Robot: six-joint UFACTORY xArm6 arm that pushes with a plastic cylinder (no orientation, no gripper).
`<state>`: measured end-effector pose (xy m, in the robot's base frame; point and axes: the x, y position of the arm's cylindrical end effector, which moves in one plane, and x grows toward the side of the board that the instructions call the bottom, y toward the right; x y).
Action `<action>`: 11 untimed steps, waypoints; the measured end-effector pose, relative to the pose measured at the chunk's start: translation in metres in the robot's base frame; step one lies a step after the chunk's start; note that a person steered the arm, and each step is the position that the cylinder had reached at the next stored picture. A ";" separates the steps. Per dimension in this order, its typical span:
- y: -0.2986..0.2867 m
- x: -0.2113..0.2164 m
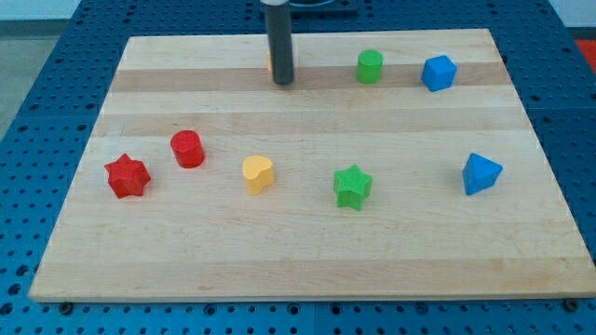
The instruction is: Place your hand right next to the hexagon
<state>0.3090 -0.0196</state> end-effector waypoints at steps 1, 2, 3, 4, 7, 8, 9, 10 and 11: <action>0.038 0.015; 0.034 -0.014; 0.024 -0.060; 0.024 -0.060; -0.010 -0.033; -0.025 -0.051; 0.010 -0.030; 0.013 -0.036; 0.010 -0.041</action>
